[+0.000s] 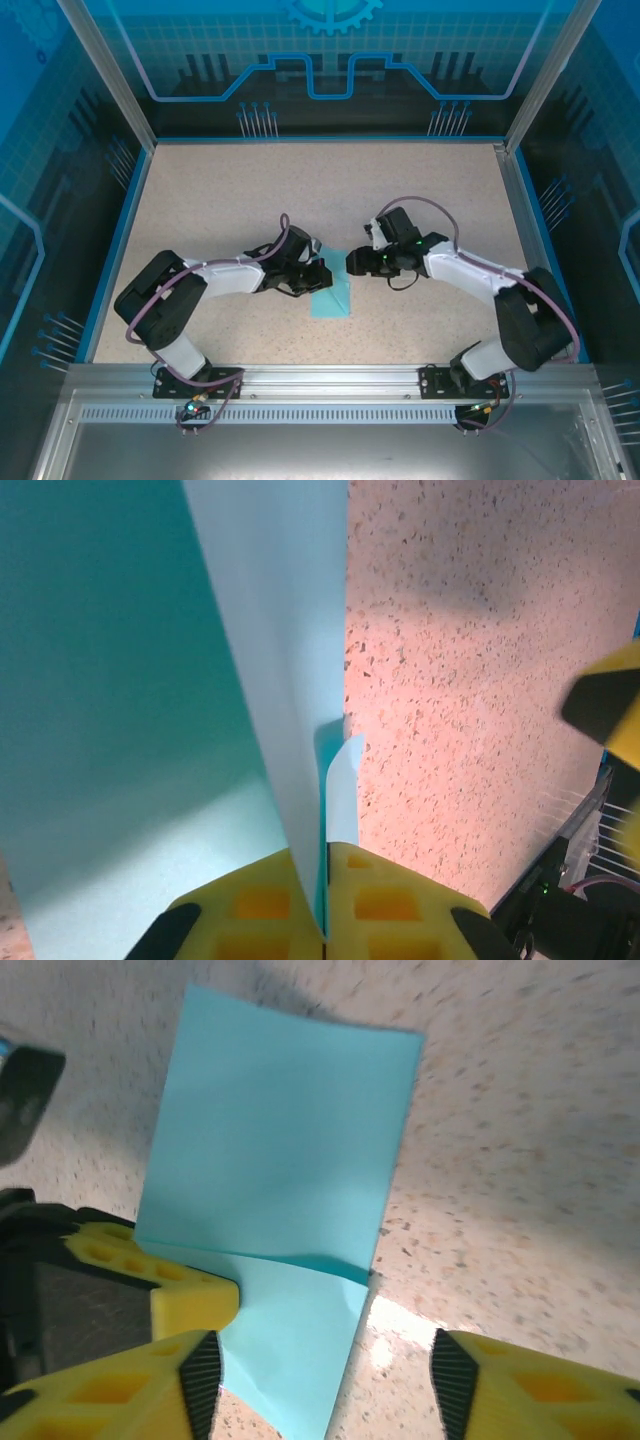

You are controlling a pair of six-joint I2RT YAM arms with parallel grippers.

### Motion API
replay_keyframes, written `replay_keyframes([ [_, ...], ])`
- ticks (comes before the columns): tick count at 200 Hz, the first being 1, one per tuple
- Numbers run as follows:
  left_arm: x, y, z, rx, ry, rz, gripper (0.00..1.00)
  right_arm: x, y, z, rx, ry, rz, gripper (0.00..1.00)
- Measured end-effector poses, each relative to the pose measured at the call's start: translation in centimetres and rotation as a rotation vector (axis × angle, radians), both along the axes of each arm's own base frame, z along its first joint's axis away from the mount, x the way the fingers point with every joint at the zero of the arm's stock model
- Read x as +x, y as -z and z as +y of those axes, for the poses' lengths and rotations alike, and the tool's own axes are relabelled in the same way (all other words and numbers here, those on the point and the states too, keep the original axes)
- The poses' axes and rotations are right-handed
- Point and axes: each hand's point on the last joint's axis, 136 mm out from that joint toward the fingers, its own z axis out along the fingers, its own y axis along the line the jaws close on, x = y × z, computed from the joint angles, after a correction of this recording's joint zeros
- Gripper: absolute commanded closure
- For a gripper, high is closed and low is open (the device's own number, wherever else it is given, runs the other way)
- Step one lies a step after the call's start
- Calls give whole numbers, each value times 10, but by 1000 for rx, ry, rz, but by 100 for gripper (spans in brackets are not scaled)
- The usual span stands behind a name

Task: Fold a paper plane with a square sheet of paper (pick it up from the middle)
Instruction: Turn over the paper at the center of the table.

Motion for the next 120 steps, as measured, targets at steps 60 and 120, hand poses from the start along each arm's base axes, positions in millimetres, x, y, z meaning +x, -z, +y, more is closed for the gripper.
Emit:
replay_keyframes([
  [60, 18, -72, 27, 198, -11, -194, 96, -4, -36, -39, -85, 116, -117, 1],
  [120, 29, -150, 82, 549, -62, -416, 95, -7, -52, -63, -139, 200, -184, 0],
])
